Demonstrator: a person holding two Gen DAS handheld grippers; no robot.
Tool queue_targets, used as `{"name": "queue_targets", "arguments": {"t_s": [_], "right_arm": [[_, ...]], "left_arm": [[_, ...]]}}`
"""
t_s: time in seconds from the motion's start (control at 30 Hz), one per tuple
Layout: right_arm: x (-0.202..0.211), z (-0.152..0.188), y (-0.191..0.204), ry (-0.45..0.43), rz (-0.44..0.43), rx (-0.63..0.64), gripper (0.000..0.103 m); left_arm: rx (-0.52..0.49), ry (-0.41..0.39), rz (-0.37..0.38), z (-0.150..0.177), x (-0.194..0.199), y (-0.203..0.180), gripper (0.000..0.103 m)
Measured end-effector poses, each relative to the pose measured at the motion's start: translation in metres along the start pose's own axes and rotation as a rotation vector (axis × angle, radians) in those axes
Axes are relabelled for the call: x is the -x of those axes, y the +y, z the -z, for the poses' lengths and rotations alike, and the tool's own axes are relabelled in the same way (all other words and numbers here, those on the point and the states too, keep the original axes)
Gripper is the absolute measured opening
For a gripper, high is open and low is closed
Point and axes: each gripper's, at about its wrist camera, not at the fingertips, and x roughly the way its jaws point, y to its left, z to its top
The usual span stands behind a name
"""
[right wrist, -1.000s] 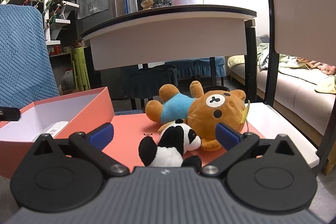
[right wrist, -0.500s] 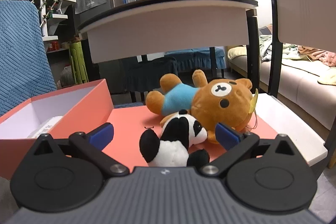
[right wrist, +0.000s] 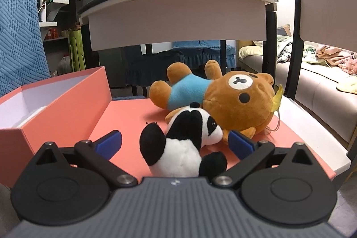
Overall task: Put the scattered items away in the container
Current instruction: 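Close the right gripper on the black-and-white panda plush, then carry the panda plush into the pink box and open the right gripper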
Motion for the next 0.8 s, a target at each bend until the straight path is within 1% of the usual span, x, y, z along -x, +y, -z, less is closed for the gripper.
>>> {"name": "queue_targets", "arguments": {"t_s": [0.13,0.27,0.37,0.4,0.43,0.5,0.6,0.8], "right_arm": [[-0.001,-0.001,0.001,0.005,0.005,-0.001,0.094],[-0.003,-0.002,0.001,0.009,0.010,-0.003,0.088],[-0.003,-0.003,0.002,0.013,0.014,-0.003,0.077],[-0.004,-0.003,0.002,0.014,0.015,-0.004,0.070],[-0.004,-0.004,0.002,0.015,0.017,-0.004,0.067],[-0.005,-0.004,0.002,0.017,0.019,-0.005,0.055],[-0.006,-0.005,0.003,0.021,0.023,-0.006,0.051],[-0.006,-0.009,0.004,0.023,0.025,-0.012,0.051]], "left_arm": [[0.004,-0.008,-0.020,0.000,0.002,0.005,0.103],[0.018,-0.012,-0.030,-0.001,0.004,0.013,0.103],[0.023,-0.012,-0.041,-0.002,0.004,0.018,0.103],[0.025,-0.010,-0.045,-0.002,0.004,0.019,0.103],[0.028,-0.007,-0.048,-0.002,0.004,0.021,0.103],[0.032,-0.002,-0.050,-0.002,0.004,0.023,0.103],[0.028,0.005,-0.053,-0.002,0.006,0.026,0.103],[0.008,0.009,-0.064,0.000,0.013,0.030,0.103]]}}
